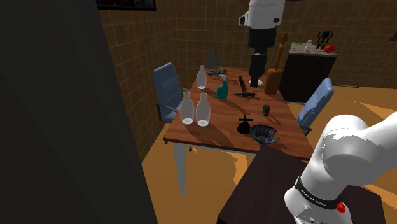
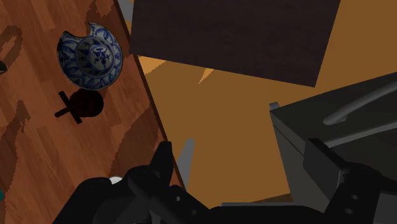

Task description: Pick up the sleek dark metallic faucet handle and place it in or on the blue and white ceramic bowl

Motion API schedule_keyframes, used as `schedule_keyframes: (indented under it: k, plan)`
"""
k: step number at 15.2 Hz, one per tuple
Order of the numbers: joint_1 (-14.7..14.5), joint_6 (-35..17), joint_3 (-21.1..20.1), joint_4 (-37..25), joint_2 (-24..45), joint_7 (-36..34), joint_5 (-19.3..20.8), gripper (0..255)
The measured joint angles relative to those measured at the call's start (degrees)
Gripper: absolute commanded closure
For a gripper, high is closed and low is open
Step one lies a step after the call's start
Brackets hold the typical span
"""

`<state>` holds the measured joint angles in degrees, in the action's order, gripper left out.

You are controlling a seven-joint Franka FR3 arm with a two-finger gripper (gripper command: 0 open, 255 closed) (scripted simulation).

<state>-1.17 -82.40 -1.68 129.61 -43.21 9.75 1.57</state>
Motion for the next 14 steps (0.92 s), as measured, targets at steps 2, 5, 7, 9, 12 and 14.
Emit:
schedule_keyframes:
  k: [2,5,7,9,12,14]
  plan:
    - [0.15,-0.71,0.42,0.55,0.11,0.39,0.29,0]
    - [0.94,-4.73,2.51,4.10,0.31,2.22,1.66,0]
    - [1.78,-7.49,4.59,6.15,0.73,4.13,3.03,0]
    - [2.48,-10.78,6.39,7.91,2.00,5.62,4.14,0]
    - [3.69,-16.16,9.40,11.02,3.82,8.07,5.92,0]
    - [4.44,-19.86,11.31,12.75,5.45,9.53,6.95,0]
